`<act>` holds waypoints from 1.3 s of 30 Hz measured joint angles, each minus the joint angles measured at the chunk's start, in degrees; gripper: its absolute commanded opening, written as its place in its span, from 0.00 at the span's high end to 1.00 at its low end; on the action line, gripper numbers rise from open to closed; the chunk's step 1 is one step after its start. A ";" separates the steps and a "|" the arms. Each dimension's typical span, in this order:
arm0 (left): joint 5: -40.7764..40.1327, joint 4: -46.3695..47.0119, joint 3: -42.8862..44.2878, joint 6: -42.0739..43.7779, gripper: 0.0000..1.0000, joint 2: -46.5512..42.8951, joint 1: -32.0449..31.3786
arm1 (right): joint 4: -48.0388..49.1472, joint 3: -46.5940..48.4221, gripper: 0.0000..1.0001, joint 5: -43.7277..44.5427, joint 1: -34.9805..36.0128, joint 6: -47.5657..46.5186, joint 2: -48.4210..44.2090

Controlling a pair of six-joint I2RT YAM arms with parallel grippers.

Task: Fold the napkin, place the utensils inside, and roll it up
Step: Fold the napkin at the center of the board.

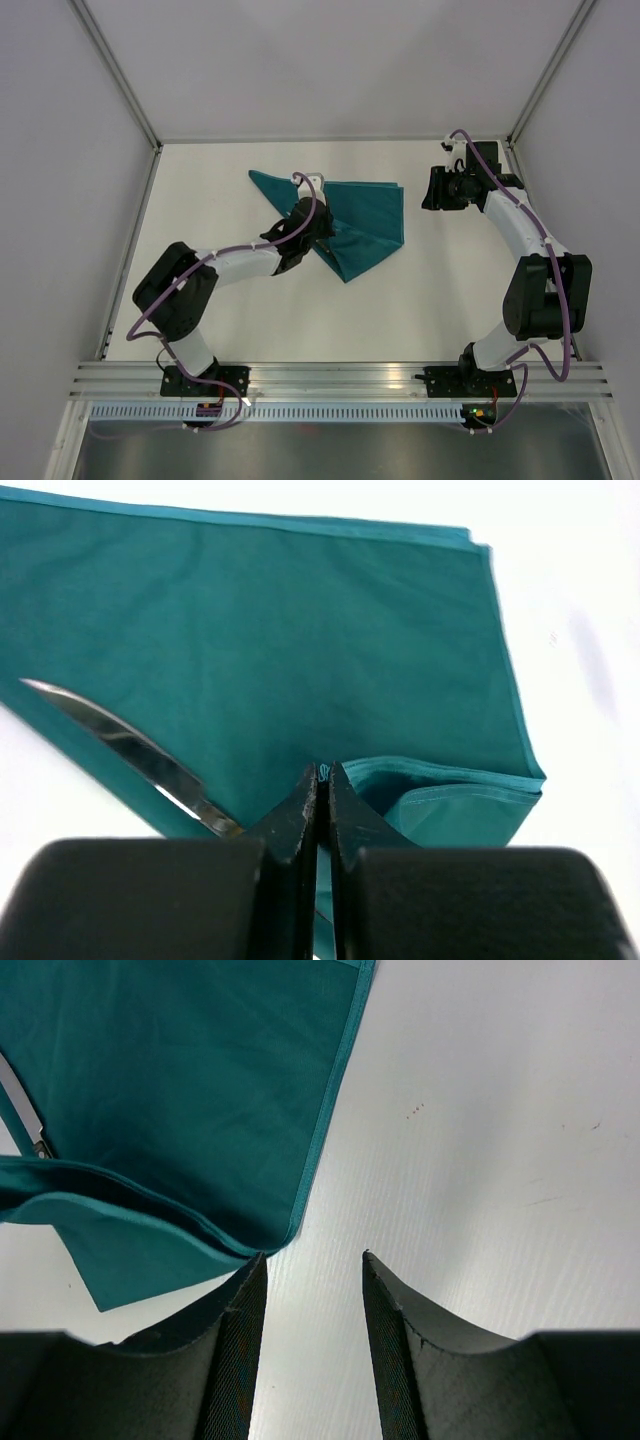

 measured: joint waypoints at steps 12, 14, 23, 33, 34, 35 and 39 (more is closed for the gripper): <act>-0.66 -7.19 4.72 -1.97 0.98 0.24 8.85 | -0.02 -0.31 0.51 -0.20 0.00 -0.09 0.00; -0.63 -7.89 5.81 -2.16 0.98 1.14 9.68 | -0.02 -0.31 0.51 -0.22 0.00 -0.17 0.00; 0.13 -9.35 8.17 -2.95 0.98 5.51 12.35 | -0.02 -0.33 0.51 -0.48 0.00 -0.26 0.00; 0.92 -10.01 9.29 -3.96 0.98 7.61 14.14 | -0.04 -0.33 0.51 -0.66 0.00 -0.42 0.00; 0.96 -10.01 9.38 -4.02 0.98 7.63 14.40 | -0.04 -0.33 0.51 -0.66 0.00 -0.44 0.00; 1.05 -10.03 9.46 -4.07 0.98 7.72 14.69 | -0.04 -0.33 0.51 -0.66 0.00 -0.44 0.00; 2.08 -10.10 10.03 -4.11 0.98 8.37 15.65 | -0.04 -0.33 0.51 -0.68 0.00 -0.44 0.00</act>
